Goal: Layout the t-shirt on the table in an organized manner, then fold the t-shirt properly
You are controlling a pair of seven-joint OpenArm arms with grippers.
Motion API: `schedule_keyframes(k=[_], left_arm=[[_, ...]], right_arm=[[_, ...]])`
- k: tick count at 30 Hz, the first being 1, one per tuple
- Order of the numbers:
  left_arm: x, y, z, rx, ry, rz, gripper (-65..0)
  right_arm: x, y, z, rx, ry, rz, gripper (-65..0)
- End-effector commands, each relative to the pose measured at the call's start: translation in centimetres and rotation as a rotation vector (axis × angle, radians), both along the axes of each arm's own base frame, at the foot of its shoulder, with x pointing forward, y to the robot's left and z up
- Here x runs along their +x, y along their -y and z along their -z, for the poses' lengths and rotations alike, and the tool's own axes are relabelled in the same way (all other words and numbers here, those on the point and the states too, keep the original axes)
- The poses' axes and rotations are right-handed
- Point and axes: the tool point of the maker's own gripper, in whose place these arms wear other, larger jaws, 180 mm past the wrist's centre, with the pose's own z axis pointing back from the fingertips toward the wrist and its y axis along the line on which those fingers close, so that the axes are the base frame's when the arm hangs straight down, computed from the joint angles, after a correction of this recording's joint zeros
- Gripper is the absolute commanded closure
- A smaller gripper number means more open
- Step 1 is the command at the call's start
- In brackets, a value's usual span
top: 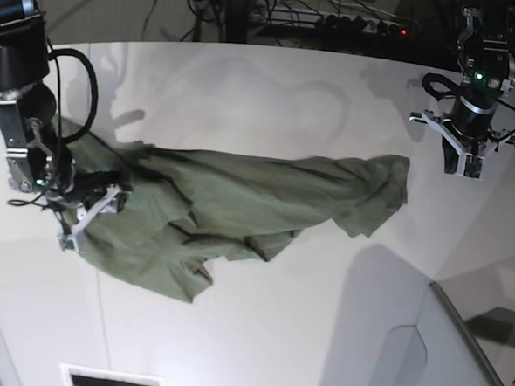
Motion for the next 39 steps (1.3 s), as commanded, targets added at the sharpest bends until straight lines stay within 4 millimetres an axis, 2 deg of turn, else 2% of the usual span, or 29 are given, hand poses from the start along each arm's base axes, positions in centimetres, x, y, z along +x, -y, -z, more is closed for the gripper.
schedule_keyframes(k=[1,3,6,7,11,14,17,20,24,29,35,39], left_arm=[[0.6,-0.5,-1.1,0.017,0.040,0.001,0.0],[0.5,-0.6,-1.1,0.018,0.040,-0.002,0.0],[0.5,-0.6,-1.1,0.018,0.040,-0.002,0.0],[0.5,-0.6,-1.1,0.018,0.040,-0.002,0.0],[0.6,-0.4,-1.0,0.015,0.038,0.003,0.0],[0.6,-0.4,-1.0,0.015,0.038,0.003,0.0],[0.6,-0.5,-1.1,0.016,0.038,0.002,0.0],[0.5,-0.6,-1.1,0.017,0.039,-0.001,0.0],[0.6,-0.6,-1.2,0.018,0.041,-0.002,0.0],[0.7,-0.6,-1.3,0.018,0.044,-0.002,0.0],[0.9,-0.5,-1.3,0.017,0.046,0.000,0.0],[0.9,-0.6,-1.3,0.017,0.049,-0.001,0.0]], right_arm=[[1.8,0.9,-1.7,-0.010,0.060,0.010,-35.4],[1.8,0.9,-1.7,-0.009,0.060,0.010,-28.7],[1.8,0.9,-1.7,-0.011,0.056,0.006,-6.2],[1.9,0.9,-1.8,-0.011,0.059,0.005,-0.5],[1.7,1.4,-1.8,-0.018,0.059,0.010,-0.2],[1.6,1.3,-2.6,-0.023,0.084,-0.007,0.0],[1.3,1.2,-4.6,-0.032,0.139,-0.032,0.0],[-0.1,0.3,-5.7,-0.034,0.130,-0.073,0.0],[-3.1,0.7,-7.5,-0.021,0.122,-0.050,0.0],[-8.7,0.2,-8.5,-0.019,0.075,-0.066,0.0],[-16.6,-0.4,-6.3,0.017,-0.064,-0.023,0.0],[-19.8,-0.5,-5.0,0.019,-0.143,-0.024,0.0]])
